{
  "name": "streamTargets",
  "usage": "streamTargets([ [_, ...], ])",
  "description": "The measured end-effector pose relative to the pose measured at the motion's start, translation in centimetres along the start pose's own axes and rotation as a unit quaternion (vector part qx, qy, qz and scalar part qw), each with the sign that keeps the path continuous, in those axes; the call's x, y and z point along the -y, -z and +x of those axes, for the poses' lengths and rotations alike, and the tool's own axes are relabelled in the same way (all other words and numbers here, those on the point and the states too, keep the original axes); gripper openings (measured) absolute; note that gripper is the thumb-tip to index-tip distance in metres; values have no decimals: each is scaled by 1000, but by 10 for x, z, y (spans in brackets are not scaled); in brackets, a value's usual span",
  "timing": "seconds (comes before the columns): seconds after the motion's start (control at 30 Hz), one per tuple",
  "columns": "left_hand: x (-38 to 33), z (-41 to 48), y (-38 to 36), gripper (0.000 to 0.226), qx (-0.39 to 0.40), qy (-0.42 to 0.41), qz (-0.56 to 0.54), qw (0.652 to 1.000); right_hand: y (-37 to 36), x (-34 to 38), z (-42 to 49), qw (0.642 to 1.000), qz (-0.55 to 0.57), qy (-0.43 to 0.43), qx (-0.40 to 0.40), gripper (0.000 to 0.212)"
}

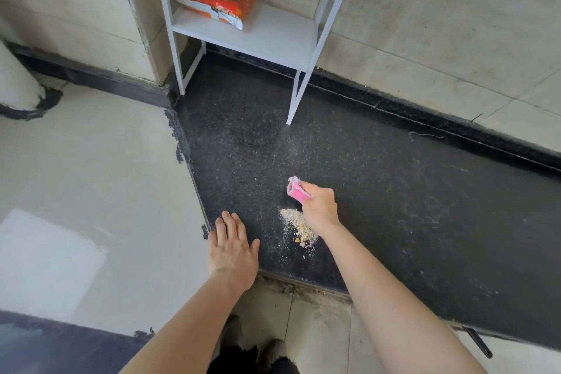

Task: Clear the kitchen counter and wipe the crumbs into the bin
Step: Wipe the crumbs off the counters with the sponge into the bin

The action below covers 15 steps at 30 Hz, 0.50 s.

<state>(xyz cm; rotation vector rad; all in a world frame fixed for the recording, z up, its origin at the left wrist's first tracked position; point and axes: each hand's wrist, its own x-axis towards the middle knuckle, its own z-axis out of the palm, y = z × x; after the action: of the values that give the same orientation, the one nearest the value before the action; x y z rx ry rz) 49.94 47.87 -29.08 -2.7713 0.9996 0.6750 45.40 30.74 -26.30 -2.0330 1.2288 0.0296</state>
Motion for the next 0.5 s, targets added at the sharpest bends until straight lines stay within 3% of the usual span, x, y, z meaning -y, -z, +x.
streamTargets([
  [0.13, 3, 2, -4, 69, -9, 5, -25, 1000, -6, 11, -1, 966, -183, 141, 121, 46],
  [0.27, 3, -6, 1, 65, -20, 6, -48, 999, 14, 17, -21, 924, -250, 208, 202, 43],
  [0.4, 0, -25, 9, 43, -74, 0, -111, 991, 40, 22, -41, 963, -106, 207, 138, 35],
  [0.5, -5, -56, 10, 36, -137, -10, -140, 981, 56, 22, -64, 975, -9, 173, 140, 17],
])
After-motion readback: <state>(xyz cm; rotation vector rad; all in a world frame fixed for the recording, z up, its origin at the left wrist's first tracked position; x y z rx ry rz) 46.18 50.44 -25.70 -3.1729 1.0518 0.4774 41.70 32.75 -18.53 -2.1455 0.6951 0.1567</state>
